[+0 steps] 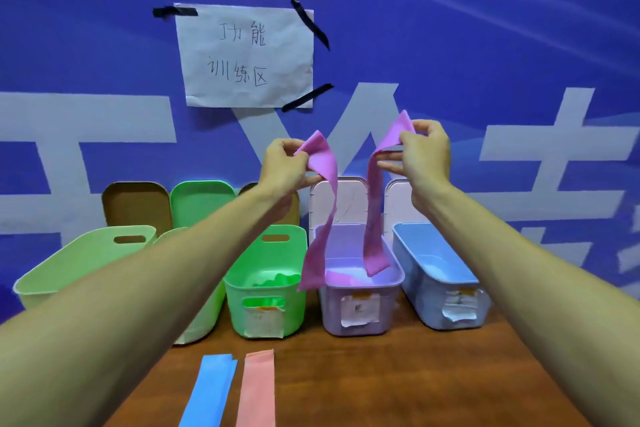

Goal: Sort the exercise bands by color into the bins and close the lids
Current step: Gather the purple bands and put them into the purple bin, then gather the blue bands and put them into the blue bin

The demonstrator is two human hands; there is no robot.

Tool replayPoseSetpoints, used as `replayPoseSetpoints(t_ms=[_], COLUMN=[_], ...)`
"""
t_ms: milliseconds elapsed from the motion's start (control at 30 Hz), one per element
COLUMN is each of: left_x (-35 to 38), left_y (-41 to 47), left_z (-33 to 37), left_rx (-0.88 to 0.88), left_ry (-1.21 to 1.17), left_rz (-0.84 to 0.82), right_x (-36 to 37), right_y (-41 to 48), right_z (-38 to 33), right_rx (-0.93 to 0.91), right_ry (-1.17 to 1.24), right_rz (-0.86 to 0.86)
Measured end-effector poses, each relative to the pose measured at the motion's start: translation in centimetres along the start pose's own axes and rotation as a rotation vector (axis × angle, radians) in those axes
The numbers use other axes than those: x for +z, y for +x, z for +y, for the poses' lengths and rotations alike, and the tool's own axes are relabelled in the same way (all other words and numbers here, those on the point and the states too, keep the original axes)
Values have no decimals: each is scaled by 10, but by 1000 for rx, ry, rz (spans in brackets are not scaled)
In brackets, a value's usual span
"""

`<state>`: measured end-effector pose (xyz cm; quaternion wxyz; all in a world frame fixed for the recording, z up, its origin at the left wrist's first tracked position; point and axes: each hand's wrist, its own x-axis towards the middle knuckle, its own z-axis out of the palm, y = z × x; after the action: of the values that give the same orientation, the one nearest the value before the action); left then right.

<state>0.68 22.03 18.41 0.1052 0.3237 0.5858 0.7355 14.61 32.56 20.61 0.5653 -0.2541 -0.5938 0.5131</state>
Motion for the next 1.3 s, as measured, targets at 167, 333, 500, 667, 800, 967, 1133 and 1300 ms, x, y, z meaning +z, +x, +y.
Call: replayPoseSetpoints(t_ms=[167, 333, 500, 667, 800, 967, 1133, 1300], left_x=[23, 33, 46, 59, 64, 48, 17, -37], left_y=[24, 38, 56, 64, 68, 40, 9, -30], left_z=[-34, -69, -50, -25, -47, -105, -124, -116], left_rx=[-69, -148, -123, -48, -73, -229, -181, 21], left_ry=[-60, -68, -141, -186, -32, 314, 560, 604], left_rz=[25, 16, 0, -13, -37, -269, -404, -369], right_x=[2, -2, -9, -12, -8, -13, -13, 3], right_y=[17, 22, 26, 33, 35, 22, -3, -36], right_z=[40, 96, 131, 131, 129, 141, 143, 144], right_rx=[57, 245, 326, 273, 204, 257, 283, 278], right_ry=[-86, -149, -317, -313, -438, -570, -562, -563], right_rz=[-105, -209, -335, -352, -361, -409, -477, -580])
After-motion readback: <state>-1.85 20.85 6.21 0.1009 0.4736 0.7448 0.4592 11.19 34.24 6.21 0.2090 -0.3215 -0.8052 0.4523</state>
